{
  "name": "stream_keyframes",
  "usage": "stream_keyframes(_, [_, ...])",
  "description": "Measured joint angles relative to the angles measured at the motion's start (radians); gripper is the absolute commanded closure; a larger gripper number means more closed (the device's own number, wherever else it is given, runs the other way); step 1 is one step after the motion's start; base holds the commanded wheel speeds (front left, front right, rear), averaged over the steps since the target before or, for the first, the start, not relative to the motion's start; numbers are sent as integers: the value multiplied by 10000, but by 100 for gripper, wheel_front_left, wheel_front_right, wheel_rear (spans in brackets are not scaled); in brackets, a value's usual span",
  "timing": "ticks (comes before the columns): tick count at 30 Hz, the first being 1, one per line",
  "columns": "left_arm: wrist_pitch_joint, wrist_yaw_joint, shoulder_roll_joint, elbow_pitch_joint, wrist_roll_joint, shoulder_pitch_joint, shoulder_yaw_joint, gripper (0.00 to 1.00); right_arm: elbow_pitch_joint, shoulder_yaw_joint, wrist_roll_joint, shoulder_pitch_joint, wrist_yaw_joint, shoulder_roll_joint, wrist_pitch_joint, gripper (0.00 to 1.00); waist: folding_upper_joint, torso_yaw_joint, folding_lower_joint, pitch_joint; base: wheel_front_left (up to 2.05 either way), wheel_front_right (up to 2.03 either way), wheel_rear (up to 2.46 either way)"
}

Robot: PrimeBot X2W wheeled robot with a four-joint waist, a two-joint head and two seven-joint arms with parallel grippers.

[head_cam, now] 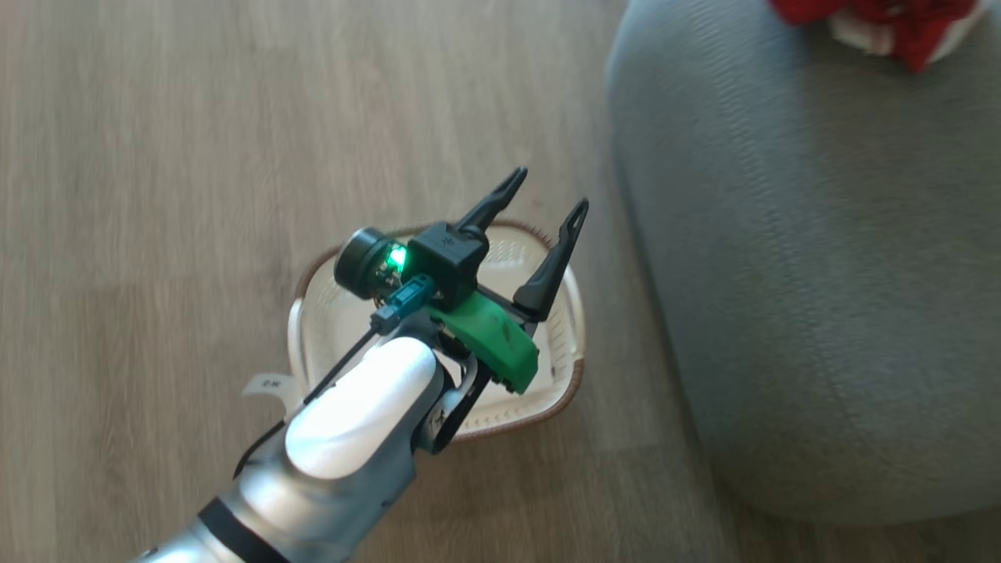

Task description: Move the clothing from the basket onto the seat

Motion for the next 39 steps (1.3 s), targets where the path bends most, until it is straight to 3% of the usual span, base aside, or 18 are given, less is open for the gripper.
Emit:
stream_keyframes(6, [79, 79, 123, -353, 140, -293, -6, 0, -291, -1365, -1300, 10, 0, -6, -27, 100, 0, 592, 1, 1001, 0, 0, 0])
stream_keyframes(11, [79, 138, 182, -447, 198, -374, -31, 0, -163, -2382, -2069, 1453, 2, 769, -29, 100, 0, 840, 2, 1526, 0, 0, 0])
stream_keyframes(16, [153, 217, 359, -504, 228, -374, -36, 0, 276, -3177, -2426, 3021, 2, 1313, -27, 100, 0, 752, 1, 1668, 0, 0, 0])
stream_keyframes(25, [213, 314, 514, -612, 228, -373, -33, 0, 267, -3559, -2560, 3121, 2, 1666, -29, 100, 0, 436, 0, 1747, 0, 0, 0])
stream_keyframes(26, [215, 314, 527, -616, 228, -373, -35, 0, 267, -3567, -2614, 3121, 2, 1670, -29, 93, 0, 410, 0, 1752, 0, 0, 0])
stream_keyframes(28, [215, 316, 552, -619, 228, -373, -35, 0, 293, -3655, -2619, 3126, 2, 1680, -29, 56, 0, 368, 0, 1750, 0, 0, 0])
stream_keyframes(30, [215, 343, 569, -619, 228, -372, -36, 0, 316, -3716, -2614, 3137, 2, 1701, -29, 11, 0, 335, 0, 1728, 0, 0, 0])
stream_keyframes(31, [215, 345, 585, -617, 228, -371, -36, 0, 322, -3714, -2598, 3140, 0, 1735, -29, 0, 0, 317, 0, 1709, 0, 0, 0])
stream_keyframes(39, [140, 445, 702, -569, 48, -298, -4, 0, 309, -3336, -2138, 3732, 0, 2203, -27, 0, 0, 129, 0, 1297, 0, 0, 0])
